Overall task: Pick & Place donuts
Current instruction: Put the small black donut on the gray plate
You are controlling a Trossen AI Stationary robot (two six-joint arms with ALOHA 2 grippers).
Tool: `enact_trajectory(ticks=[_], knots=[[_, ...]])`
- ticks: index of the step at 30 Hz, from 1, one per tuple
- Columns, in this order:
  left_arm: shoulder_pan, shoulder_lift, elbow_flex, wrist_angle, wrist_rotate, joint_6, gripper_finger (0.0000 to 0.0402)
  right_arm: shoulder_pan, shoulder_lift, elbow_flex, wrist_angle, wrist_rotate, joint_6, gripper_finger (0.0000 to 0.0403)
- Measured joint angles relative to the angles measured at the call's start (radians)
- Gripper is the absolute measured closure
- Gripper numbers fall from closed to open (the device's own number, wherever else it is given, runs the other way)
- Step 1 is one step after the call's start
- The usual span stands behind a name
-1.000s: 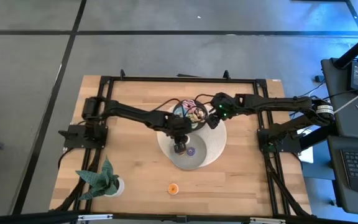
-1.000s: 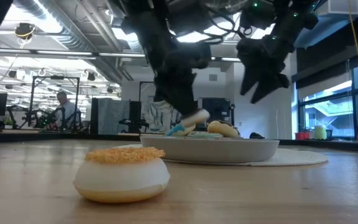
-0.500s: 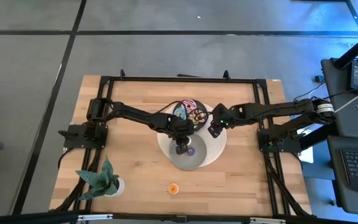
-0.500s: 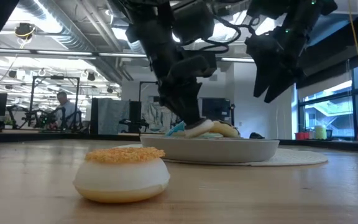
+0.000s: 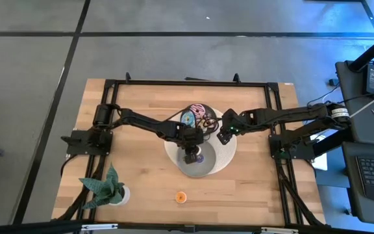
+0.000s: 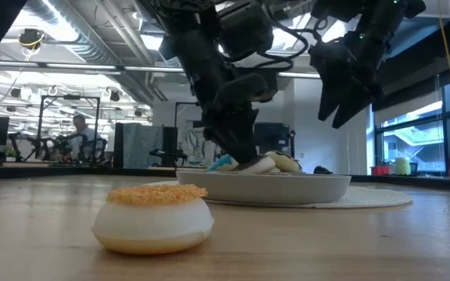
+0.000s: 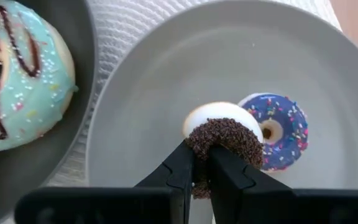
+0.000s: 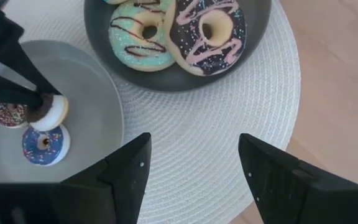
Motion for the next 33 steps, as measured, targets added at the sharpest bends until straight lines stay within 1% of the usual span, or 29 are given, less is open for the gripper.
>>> enact_trajectory(ticks=[6,11,14,20,29,33], knots=[[0.001,0.000,-0.002,0.004,-0.002,-0.002,0.0368,0.000,0.000,0.000,0.004,0.000,0.000,0.0159],[0.001,0.000,-0.002,0.002,-0.061,-0.026,0.0368,0.000,0.000,0.000,0.004,-0.001,0.000,0.0159],[0.001,0.000,-0.002,-0.007,-0.075,-0.048,0.0368,0.000,0.000,0.000,0.003,-0.001,-0.001,0.0159],[0.001,0.000,-0.003,-0.052,-0.077,-0.072,0.0368,0.000,0.000,0.000,0.003,-0.001,-0.004,0.0159],[0.002,0.000,-0.003,-0.047,-0.079,-0.077,0.0368,0.000,0.000,0.000,0.003,-0.001,-0.007,0.0159],[0.002,0.000,-0.003,-0.050,-0.070,-0.096,0.0354,0.000,0.000,0.000,0.003,-0.001,-0.008,0.0159]])
